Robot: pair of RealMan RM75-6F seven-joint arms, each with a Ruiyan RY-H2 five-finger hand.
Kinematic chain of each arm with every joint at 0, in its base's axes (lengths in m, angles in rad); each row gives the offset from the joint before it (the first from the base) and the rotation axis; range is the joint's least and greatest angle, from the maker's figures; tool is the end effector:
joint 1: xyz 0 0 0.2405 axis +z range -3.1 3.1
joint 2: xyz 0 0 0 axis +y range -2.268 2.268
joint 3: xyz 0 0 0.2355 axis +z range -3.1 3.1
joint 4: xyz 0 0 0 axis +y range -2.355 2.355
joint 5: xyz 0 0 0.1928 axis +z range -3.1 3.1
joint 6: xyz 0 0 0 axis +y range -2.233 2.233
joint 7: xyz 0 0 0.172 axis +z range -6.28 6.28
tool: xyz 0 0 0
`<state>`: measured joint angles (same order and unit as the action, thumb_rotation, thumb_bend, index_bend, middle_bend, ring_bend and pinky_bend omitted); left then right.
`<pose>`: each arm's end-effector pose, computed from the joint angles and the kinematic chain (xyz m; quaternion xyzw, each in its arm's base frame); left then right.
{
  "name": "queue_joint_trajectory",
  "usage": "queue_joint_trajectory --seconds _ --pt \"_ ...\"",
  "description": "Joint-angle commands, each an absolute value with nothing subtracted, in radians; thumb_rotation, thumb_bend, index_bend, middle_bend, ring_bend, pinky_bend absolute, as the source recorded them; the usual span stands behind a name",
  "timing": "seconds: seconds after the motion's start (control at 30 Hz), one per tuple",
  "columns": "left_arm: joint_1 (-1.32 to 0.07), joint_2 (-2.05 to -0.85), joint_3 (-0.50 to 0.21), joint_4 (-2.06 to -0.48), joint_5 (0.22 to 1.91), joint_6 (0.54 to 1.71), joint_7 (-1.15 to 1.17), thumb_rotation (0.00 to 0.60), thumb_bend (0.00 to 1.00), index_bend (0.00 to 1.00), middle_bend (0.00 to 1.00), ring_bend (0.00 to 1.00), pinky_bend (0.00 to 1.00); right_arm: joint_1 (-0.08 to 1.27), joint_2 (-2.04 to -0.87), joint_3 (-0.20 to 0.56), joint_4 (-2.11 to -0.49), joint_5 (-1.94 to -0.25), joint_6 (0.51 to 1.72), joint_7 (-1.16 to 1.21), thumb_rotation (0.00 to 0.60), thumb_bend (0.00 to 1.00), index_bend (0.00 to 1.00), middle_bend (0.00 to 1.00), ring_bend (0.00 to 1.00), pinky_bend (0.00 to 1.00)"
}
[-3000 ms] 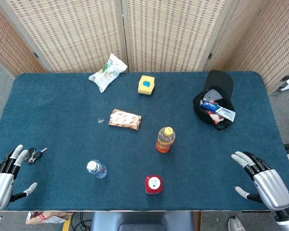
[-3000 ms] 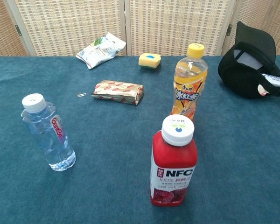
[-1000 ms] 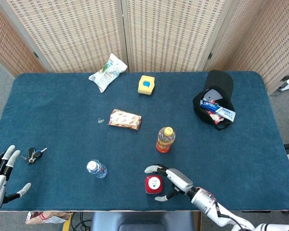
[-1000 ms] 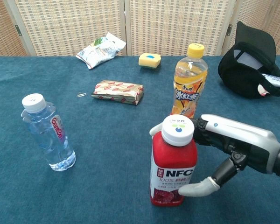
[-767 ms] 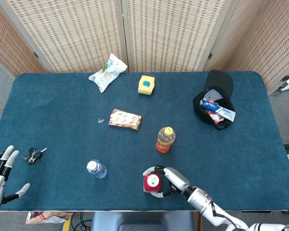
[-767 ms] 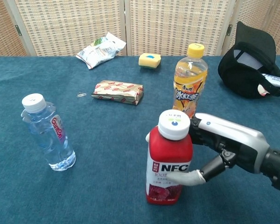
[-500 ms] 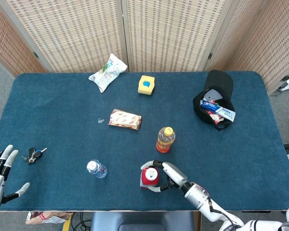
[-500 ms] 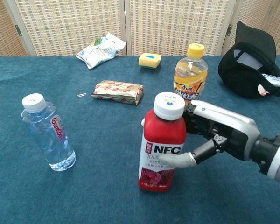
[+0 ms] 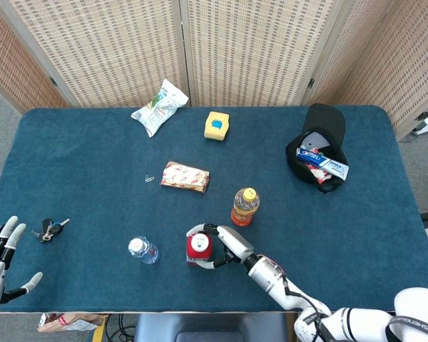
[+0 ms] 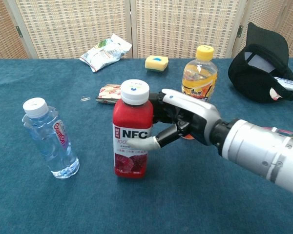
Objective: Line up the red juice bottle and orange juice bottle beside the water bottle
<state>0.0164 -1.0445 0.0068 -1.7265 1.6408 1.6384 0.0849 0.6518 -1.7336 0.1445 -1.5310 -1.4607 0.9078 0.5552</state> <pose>-0.2614 0.1657 0.1846 -0.6026 -0.3477 -0.4015 0.5956 -0.0634 -0.2700 -0.0737 0.5823 -0.6425 0.4946 0.0591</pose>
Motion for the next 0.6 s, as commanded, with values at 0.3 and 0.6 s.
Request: queue_joint_trajectory --seconds 0.3,0.6 --pt "0.021 -1.040 0.007 -1.727 1.638 1.640 0.085 0.600 0.16 0.00 0.00 0.00 0.16 0.728 -1.826 0.194 -1.444 -1.391 0.834 0.529 0.600 0.45 0.52 0.35 0.24 0.28" --pt "0.022 -1.038 0.007 -1.724 1.638 1.641 0.084 0.600 0.16 0.00 0.00 0.00 0.16 0.738 -1.795 0.164 -1.456 -1.425 0.825 0.535 0.600 0.40 0.38 0.21 0.14 0.21"
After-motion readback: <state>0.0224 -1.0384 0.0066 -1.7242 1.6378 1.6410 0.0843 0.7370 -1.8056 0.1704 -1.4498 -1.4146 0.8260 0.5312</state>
